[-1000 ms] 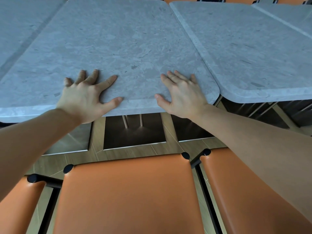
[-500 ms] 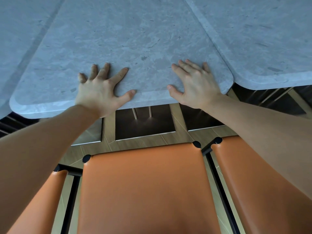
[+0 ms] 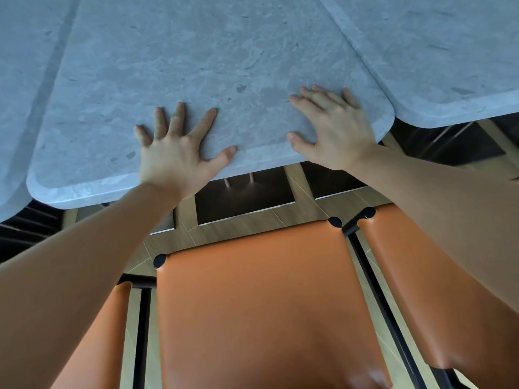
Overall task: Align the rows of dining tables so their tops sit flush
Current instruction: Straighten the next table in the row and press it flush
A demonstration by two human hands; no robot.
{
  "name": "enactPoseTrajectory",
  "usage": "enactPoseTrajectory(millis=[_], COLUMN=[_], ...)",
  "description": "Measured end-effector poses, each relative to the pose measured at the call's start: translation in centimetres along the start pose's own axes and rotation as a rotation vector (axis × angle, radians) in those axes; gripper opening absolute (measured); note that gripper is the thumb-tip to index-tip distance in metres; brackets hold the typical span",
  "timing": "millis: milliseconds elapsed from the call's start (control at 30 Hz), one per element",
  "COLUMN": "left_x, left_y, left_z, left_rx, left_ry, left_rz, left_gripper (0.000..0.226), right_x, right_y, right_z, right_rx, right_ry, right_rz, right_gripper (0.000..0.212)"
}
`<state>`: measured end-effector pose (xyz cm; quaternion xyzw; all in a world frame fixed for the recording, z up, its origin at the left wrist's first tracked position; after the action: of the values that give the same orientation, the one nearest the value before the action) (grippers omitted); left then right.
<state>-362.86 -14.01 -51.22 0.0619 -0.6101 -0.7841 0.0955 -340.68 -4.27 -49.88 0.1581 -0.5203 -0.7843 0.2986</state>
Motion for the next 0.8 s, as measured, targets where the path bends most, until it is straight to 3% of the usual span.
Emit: enactPoseTrajectory(millis=[267,467,633,800], left_x=[0.2,0.5,0.0,-0.4], left_y=[0.2,0.3,0.9,3.7], left_z=[-0.1,-0.3,-1.8,-5.0], left_rx=[0.020,0.135,0.257,0.134], left_ry=[0.017,0.044,0.138,0.238], left_rz=[-0.027,-0.095,-0.213,-0.511], left_gripper=[0.094,0.094,0.082,0.056], right_x=[-0.2,0.3,1.8,3.5], right_y=[-0.4,-1.1,-0.6,0.6], right_z=[-0.5,-1.2,-2.5,-4.1], right_rx=[0.121,0.206,0.164,0.297], right_ry=[-0.071,-0.194,-0.298,-0.417], right_rz=[0.022,0.030,0.033,0.021], right_gripper=[0.082,0.063,0.058,0.059])
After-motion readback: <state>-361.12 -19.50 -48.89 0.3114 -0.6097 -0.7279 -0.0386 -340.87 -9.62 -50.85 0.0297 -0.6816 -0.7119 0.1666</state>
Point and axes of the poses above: each hand's wrist, its own z-axis towards the middle knuckle, its own y-axis out of the back of the hand, x = y × z, the point moved 8 cm from there along z, towards the middle knuckle, and after that the axes turned 7 degrees about -x, right-handed, at the moved point
